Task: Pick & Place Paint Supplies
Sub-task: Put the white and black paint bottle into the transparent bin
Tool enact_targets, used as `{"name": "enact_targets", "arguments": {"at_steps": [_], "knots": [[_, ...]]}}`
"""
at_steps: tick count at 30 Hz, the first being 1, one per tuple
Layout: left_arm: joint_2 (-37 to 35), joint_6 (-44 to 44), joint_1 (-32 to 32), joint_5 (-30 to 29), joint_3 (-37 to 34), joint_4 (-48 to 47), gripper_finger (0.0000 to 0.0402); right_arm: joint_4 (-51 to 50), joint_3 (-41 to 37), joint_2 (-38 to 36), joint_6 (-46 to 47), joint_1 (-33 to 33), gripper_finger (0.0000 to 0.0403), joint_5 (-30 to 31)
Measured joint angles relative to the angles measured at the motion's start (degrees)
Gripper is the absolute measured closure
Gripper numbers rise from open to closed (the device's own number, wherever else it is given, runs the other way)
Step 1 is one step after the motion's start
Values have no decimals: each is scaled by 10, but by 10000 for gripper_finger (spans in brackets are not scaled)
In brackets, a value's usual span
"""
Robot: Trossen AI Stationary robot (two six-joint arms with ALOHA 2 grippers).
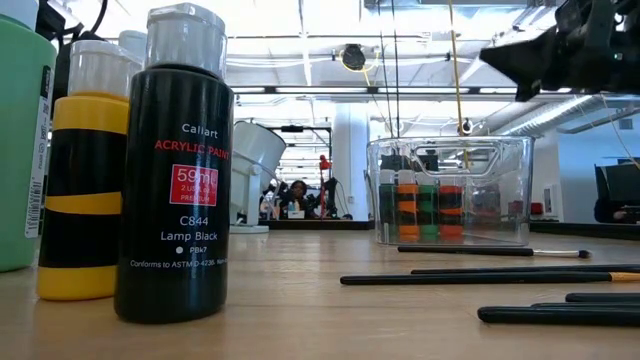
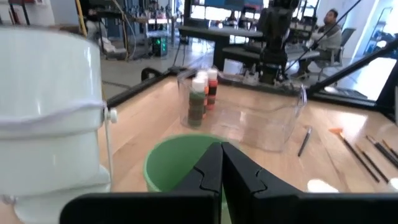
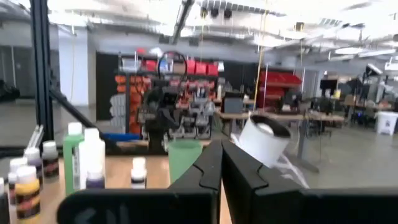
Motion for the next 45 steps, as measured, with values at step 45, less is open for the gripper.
{"name": "enact_targets", "arguments": {"at_steps": [45], "knots": [[91, -10, -68, 33, 129, 95, 396, -19, -3, 5, -103, 1, 399, 1]]}}
